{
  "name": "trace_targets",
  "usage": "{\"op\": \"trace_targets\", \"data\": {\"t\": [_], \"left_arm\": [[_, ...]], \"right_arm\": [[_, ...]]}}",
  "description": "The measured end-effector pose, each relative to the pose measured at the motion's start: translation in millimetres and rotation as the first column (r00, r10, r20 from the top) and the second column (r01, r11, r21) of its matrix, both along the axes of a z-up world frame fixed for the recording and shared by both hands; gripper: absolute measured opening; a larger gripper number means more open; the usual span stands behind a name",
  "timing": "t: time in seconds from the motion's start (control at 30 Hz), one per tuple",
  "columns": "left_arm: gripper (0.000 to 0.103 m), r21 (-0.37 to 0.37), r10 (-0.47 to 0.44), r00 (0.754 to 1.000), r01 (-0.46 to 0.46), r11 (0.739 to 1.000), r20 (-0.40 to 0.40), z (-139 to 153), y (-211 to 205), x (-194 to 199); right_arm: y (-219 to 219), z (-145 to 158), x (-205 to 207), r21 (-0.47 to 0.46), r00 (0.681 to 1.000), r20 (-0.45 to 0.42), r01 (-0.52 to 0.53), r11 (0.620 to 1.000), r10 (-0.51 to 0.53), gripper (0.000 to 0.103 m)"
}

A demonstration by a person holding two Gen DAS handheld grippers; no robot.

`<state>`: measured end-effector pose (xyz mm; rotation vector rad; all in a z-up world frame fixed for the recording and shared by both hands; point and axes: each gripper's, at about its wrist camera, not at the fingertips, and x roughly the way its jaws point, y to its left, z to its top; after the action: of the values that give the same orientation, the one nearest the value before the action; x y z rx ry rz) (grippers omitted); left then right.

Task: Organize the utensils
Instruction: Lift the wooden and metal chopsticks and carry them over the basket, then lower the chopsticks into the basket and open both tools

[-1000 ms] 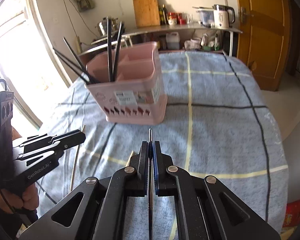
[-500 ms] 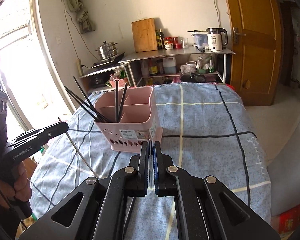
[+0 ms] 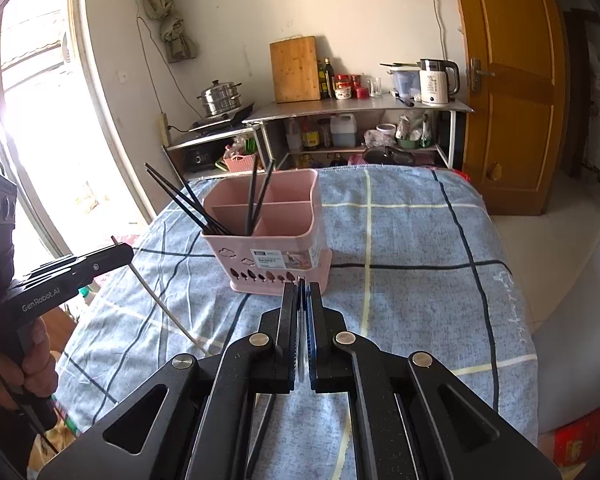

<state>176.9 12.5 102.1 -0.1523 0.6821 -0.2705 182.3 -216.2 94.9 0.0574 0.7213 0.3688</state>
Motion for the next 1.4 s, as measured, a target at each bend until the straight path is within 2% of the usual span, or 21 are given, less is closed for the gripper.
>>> {"op": "trace_targets", "data": {"t": [0.4,0.83,0.97,1.13,1.4], "left_arm": [[0.005,-0.023,0.004,1.000,-0.004,1.000,0.028,30.7,11.4,8.2],[0.005,-0.067,0.066,0.992,-0.059,0.996,0.105,91.5,32.4,64.1],[0.005,-0.076,0.081,0.990,-0.072,0.994,0.119,102.1,37.4,84.2],[0.005,-0.083,0.087,0.990,-0.078,0.993,0.110,97.1,38.2,108.6],[0.005,-0.095,0.085,0.995,-0.079,0.992,0.058,68.1,35.6,132.7]], "right_arm": [[15.5,28.8,3.5,0.054,0.999,0.048,-0.026,0.998,0.023,0.004],[43.4,68.7,49.1,0.140,0.993,0.118,-0.025,0.990,0.008,0.004],[50.0,77.3,64.8,0.161,0.991,0.135,-0.025,0.987,0.003,0.004],[55.6,75.8,85.2,0.177,0.990,0.137,-0.010,0.984,-0.014,0.004],[60.9,52.2,105.7,0.172,0.996,0.085,0.005,0.985,-0.020,0.004]]}}
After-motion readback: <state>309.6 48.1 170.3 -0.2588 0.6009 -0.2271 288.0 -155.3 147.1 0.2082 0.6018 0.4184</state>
